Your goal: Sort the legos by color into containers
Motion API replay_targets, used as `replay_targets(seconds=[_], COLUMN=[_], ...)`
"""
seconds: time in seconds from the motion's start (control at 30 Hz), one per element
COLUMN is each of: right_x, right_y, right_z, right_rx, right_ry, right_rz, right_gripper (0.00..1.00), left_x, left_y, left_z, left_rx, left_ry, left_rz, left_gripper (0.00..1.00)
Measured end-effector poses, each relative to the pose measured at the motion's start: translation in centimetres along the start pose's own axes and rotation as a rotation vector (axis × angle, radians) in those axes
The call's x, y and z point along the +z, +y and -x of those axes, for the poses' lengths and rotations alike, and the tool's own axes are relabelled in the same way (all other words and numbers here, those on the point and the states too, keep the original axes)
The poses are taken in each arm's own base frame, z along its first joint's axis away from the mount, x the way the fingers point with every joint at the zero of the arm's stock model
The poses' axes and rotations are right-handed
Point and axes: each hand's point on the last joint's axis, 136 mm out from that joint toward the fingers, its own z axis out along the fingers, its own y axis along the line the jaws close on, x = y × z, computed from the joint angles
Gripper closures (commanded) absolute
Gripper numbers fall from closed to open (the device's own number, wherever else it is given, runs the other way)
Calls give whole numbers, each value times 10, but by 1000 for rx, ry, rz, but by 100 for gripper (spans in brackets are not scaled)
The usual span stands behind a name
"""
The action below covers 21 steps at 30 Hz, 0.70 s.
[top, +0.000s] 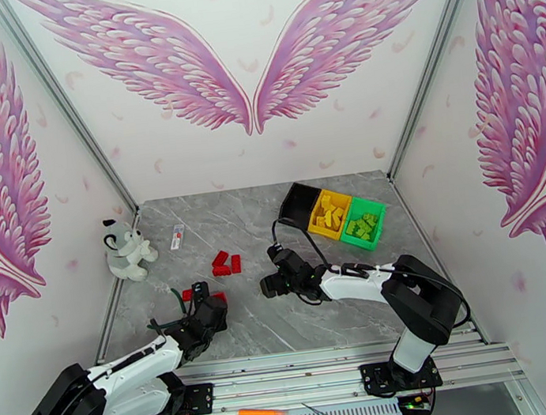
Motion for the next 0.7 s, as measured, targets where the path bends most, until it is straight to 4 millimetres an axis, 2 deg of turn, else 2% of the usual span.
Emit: replay_targets(seconds=[0.17,0.3,0.43,0.57,0.7], right_x=[-1,-1,-1,-3,-9], right_y=[0,1,0,-4,-11], right_z=[0,1,1,-1,-8], right_rx=[0,0,0,0,0], right_ry=[-2,-4,-4,-6,-6], right_rz=[1,2,1,-14,-36], right_gripper=[17,17,17,16,16], left_x=[-11,-12,-3,9,19], left_y=[-5,-9,-19,-38,-71], left_z=[10,12,8,1,2], left_rx=[-18,-6,31,91,141], left_ry=[-23,-17,30,76,89], left_rz=[-37,-45,-37,-45,-81], left_gripper=[57,62,67,68,66])
